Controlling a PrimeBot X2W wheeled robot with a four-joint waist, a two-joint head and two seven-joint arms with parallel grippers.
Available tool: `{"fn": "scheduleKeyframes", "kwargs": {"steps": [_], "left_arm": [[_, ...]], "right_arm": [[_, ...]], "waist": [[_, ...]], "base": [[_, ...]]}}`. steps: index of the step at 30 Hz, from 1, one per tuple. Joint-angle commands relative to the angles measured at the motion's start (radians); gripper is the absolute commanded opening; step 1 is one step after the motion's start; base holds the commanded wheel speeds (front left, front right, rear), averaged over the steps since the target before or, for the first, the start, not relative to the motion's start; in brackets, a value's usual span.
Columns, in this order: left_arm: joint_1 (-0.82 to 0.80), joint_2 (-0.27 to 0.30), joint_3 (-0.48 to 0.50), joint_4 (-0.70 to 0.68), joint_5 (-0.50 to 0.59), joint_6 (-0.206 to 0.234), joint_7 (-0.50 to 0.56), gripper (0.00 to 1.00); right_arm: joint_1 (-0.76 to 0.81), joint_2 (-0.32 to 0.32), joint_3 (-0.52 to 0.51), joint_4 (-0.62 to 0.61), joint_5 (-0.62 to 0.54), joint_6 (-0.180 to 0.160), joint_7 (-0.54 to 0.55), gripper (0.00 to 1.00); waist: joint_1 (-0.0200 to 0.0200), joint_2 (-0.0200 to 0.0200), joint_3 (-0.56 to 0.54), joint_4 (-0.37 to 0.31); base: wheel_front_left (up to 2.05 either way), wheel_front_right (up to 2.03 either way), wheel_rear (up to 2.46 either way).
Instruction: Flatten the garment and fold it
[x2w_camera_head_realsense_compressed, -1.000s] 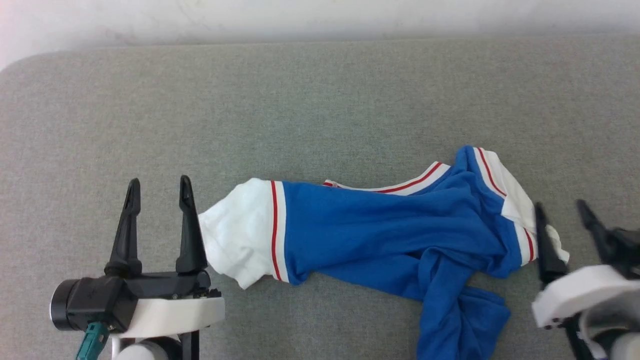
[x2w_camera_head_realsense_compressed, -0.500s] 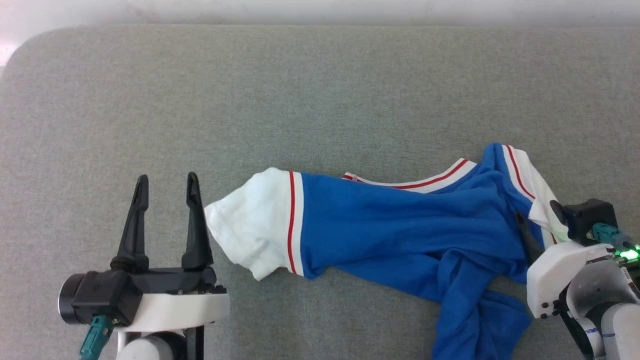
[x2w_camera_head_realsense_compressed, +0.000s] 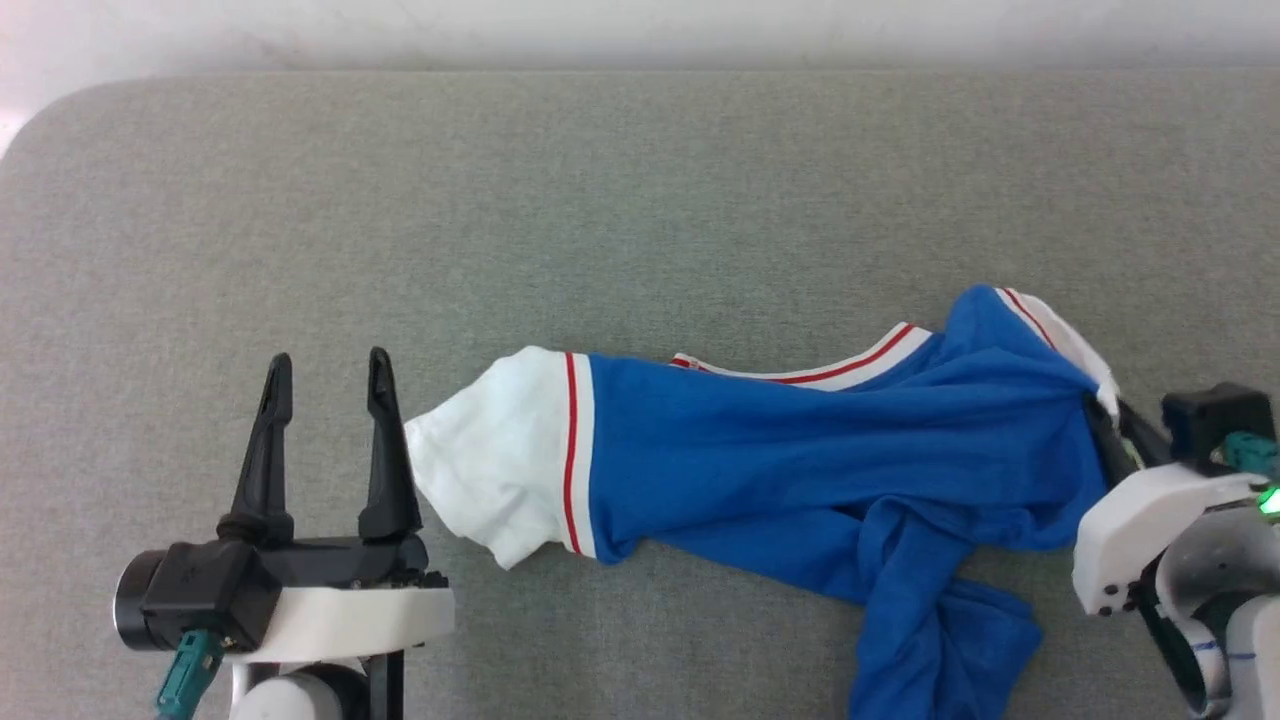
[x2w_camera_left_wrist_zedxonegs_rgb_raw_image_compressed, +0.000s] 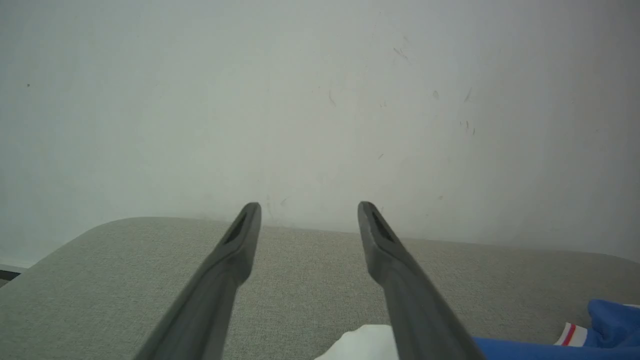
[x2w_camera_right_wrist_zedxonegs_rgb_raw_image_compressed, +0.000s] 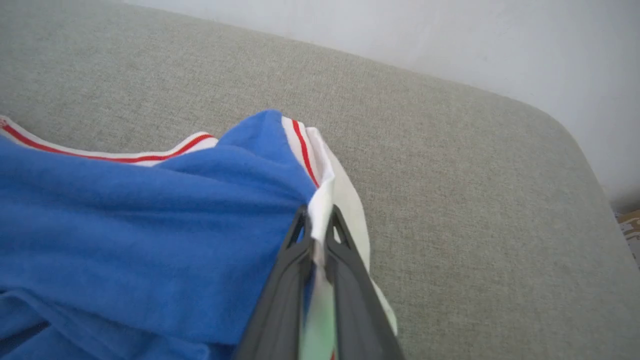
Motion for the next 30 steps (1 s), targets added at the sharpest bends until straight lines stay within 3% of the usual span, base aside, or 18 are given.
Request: {"fn": "scheduleKeyframes", "kwargs": {"steps": [1,8,10,11,12,13,14,18,22,26,30], "left_arm": [[-0.004,-0.005,0.001,0.001,0.001,-0.008,-0.005,1.00],[-0.009,-0.005,-0.008,0.006,-0.006,-0.016,-0.005,1.00],[-0.011,-0.005,-0.010,0.009,-0.007,-0.016,-0.005,1.00],[-0.011,-0.005,-0.011,0.011,-0.007,-0.016,-0.005,1.00],[-0.012,-0.005,-0.012,0.012,-0.007,-0.016,-0.005,1.00],[-0.014,-0.005,-0.012,0.013,-0.007,-0.017,-0.005,1.00],[-0.015,-0.005,-0.012,0.014,-0.007,-0.017,-0.005,1.00],[-0.018,-0.005,-0.005,0.015,-0.005,-0.016,-0.005,1.00],[-0.018,-0.005,0.000,0.019,-0.004,-0.015,-0.005,1.00],[-0.019,-0.005,-0.004,0.025,-0.008,-0.013,-0.005,1.00],[-0.021,-0.005,-0.012,0.031,-0.013,-0.011,-0.005,1.00]], "right_arm": [[-0.022,0.003,-0.010,-0.013,0.009,-0.002,-0.007,0.00],[-0.045,0.051,-0.163,-0.022,0.087,-0.002,-0.013,0.00],[-0.036,0.056,-0.218,-0.003,0.079,-0.002,-0.014,0.11],[-0.027,0.058,-0.246,0.013,0.068,-0.002,-0.011,0.24],[-0.017,0.059,-0.265,0.028,0.050,-0.002,-0.005,0.45],[-0.009,0.061,-0.281,0.041,0.039,-0.002,-0.004,0.81],[-0.006,0.062,-0.297,0.058,0.033,-0.002,-0.006,1.00],[-0.016,0.069,-0.316,0.083,0.029,-0.002,-0.027,1.00],[-0.048,0.061,-0.278,0.029,0.031,-0.002,-0.044,1.00],[-0.076,0.041,-0.165,-0.031,0.064,-0.002,0.008,1.00],[-0.089,0.011,-0.028,-0.035,0.100,-0.002,0.150,1.00]], "waist": [[0.0000,0.0000,-0.003,-0.010],[0.0000,0.0000,0.013,-0.026],[0.0000,0.0000,0.019,-0.027],[0.0000,0.0000,0.022,-0.028],[0.0000,0.0000,0.024,-0.027],[0.0000,0.0000,0.027,-0.027],[0.0000,0.0000,0.030,-0.027],[0.0000,0.0000,0.034,-0.030],[0.0000,0.0000,0.027,-0.036],[0.0000,0.0000,0.017,-0.039],[0.0000,0.0000,0.011,-0.035]], "base": [[0.00,0.00,0.00],[0.00,0.00,0.00],[0.00,0.00,0.00],[0.00,0.00,0.00],[0.00,0.00,0.00],[0.00,0.00,0.00],[0.00,0.00,0.00],[0.00,0.00,0.00],[0.00,0.00,0.00],[0.00,0.00,0.00],[0.00,0.00,0.00]]}}
